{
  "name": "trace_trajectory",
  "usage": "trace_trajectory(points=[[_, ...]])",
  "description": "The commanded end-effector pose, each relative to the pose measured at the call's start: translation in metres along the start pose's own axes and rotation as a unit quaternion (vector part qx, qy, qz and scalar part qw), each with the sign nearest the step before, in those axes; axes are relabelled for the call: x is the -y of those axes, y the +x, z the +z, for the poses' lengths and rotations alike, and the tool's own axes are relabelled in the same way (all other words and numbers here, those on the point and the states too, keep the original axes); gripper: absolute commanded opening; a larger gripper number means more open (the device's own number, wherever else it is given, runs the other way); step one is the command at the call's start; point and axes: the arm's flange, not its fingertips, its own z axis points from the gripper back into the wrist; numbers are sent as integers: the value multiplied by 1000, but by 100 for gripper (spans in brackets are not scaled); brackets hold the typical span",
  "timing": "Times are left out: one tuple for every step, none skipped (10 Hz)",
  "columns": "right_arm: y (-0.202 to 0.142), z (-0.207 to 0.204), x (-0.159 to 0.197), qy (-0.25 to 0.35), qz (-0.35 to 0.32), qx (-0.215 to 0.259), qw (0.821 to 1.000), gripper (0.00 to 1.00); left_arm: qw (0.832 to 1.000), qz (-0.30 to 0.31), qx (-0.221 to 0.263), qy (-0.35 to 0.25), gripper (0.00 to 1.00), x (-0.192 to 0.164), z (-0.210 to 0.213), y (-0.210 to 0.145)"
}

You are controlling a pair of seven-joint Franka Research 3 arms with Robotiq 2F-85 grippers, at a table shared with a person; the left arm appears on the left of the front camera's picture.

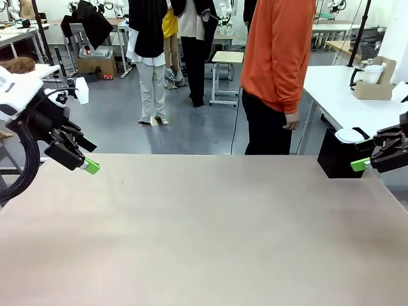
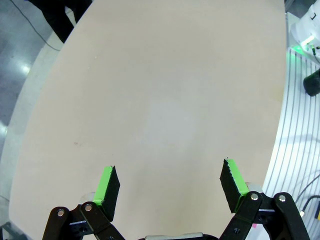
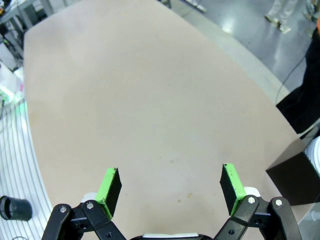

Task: Pour a drink into a cup and package it in a carrier.
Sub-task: Insert the held 600 ml Paper Cup into the Cup Carrier.

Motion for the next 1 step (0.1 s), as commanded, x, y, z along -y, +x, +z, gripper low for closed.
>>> trace_trajectory(points=[[-2,1,0,-3,0,-6,1000,100,1000,6,6,-5,100,1,1,1]])
